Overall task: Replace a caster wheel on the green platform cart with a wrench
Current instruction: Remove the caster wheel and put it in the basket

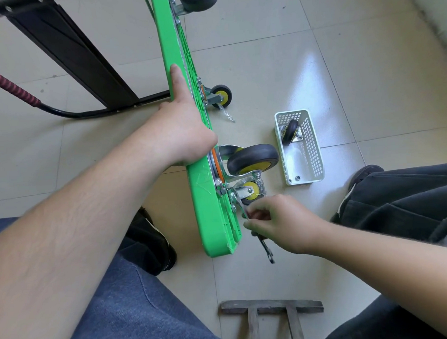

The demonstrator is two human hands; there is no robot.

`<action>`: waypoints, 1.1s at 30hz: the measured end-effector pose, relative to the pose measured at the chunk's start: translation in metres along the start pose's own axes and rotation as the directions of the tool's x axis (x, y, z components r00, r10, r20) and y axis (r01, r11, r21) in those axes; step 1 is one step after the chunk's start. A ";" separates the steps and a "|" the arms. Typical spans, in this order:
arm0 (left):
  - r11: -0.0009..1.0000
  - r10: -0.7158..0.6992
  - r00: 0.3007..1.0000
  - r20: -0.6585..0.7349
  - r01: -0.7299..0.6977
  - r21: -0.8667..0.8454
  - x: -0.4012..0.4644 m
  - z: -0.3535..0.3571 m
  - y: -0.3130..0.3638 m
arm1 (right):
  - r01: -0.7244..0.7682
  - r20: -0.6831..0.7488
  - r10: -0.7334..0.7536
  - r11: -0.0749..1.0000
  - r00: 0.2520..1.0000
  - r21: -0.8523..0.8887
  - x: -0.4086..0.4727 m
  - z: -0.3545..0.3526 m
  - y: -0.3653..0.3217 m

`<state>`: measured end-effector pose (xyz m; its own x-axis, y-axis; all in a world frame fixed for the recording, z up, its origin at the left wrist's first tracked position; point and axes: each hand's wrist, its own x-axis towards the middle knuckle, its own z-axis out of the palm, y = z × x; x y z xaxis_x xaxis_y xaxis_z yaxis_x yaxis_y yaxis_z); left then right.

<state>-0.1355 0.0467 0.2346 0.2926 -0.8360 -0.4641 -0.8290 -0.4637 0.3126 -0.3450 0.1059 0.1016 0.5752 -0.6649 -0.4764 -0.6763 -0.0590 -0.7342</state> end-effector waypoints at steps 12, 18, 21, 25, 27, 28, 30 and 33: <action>1.000 -0.007 1.000 0.003 0.007 -0.004 -0.001 0.000 0.001 | -0.090 0.053 0.077 0.942 0.996 0.324 -0.003 -0.002 -0.021; 1.000 -0.003 1.000 -0.001 0.003 0.002 0.000 0.000 0.000 | -0.126 0.132 0.078 0.907 0.988 0.402 -0.002 0.000 -0.023; 1.000 0.002 1.000 0.003 -0.002 0.004 0.000 0.000 0.000 | -0.126 0.138 0.074 0.898 0.988 0.422 0.002 0.000 -0.022; 1.000 0.004 1.000 0.003 -0.004 0.004 0.000 0.000 0.000 | -0.079 0.106 0.047 0.943 0.993 0.324 0.007 0.002 -0.015; 1.000 0.002 1.000 0.004 -0.002 0.003 0.001 0.000 0.000 | -0.050 0.100 0.022 0.957 0.995 0.285 0.010 0.003 -0.011; 1.000 0.001 1.000 0.003 -0.001 0.002 0.001 0.000 0.000 | -0.032 0.095 0.007 0.964 0.995 0.264 0.012 0.003 -0.009; 1.000 0.001 1.000 0.003 -0.001 0.002 0.001 0.000 0.000 | 0.013 0.083 -0.031 0.977 0.996 0.215 0.016 0.004 -0.005; 1.000 0.005 1.000 0.002 -0.005 0.009 0.002 0.000 0.000 | 0.103 0.012 -0.105 0.990 0.994 0.101 0.019 0.006 0.000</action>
<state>-0.1346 0.0453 0.2340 0.2878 -0.8376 -0.4644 -0.8346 -0.4572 0.3073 -0.3310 0.0975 0.0894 0.6482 -0.6461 -0.4029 -0.5638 -0.0516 -0.8243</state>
